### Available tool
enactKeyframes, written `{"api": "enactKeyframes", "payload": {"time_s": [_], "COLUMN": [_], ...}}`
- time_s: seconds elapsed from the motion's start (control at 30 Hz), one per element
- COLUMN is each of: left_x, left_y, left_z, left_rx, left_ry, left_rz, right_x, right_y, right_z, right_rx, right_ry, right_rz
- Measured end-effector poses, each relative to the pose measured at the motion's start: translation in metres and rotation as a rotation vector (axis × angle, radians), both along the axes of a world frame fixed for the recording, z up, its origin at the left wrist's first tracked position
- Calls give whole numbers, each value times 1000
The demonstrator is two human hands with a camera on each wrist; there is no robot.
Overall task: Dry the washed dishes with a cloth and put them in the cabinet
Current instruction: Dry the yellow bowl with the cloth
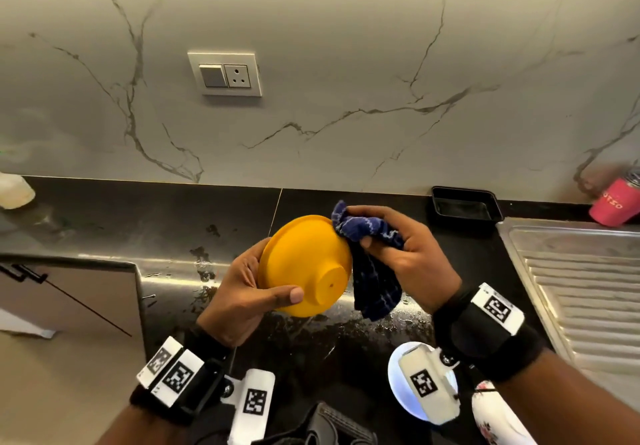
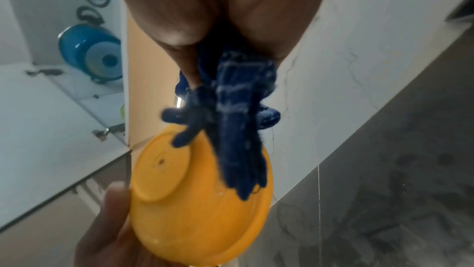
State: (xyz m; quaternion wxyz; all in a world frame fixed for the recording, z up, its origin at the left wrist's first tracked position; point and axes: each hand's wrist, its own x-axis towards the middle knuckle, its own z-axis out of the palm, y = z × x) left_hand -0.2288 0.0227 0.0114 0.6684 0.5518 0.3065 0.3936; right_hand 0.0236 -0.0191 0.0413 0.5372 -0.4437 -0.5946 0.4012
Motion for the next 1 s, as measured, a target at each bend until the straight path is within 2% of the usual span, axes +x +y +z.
{"api": "enactKeyframes", "payload": {"time_s": [0.13,0.3,0.37,0.43,0.47,0.53,0.57,0.6,0.67,0.77,0.83,0.87,0.9,0.93,1.0], "left_x": [5,17,22,22,21,19,19,19,21,26,28,28,28,28,28], "left_y": [-5,-9,-11,-14,-14,-17,-18,-19,-16,-10,-7,-6,-5,-5,-8], "left_z": [2,7,8,9,10,12,12,12,15,18,15,15,14,15,18], "left_rx": [93,191,198,217,226,226,229,239,264,288,298,302,309,312,295], "left_ry": [37,-107,-124,-92,-56,35,61,74,75,15,2,8,16,28,78], "left_rz": [2,-40,-28,-4,13,45,56,61,62,8,12,19,17,14,39], "right_x": [-16,-48,-50,-38,-29,-11,-5,-3,-10,-34,-41,-39,-34,-29,-16], "right_y": [2,-19,-22,-10,0,15,19,21,15,-2,-7,-5,0,7,22], "right_z": [8,25,25,23,20,17,16,15,13,23,27,28,29,27,22], "right_rx": [152,549,714,725,631,269,129,67,138,441,641,681,687,654,406], "right_ry": [-267,-992,-1129,-991,-838,-460,-321,-269,-354,-755,-1026,-1076,-1044,-932,-546], "right_rz": [-90,-144,-107,-91,-84,-42,-6,-3,-69,-162,-113,-67,-29,-6,-7]}}
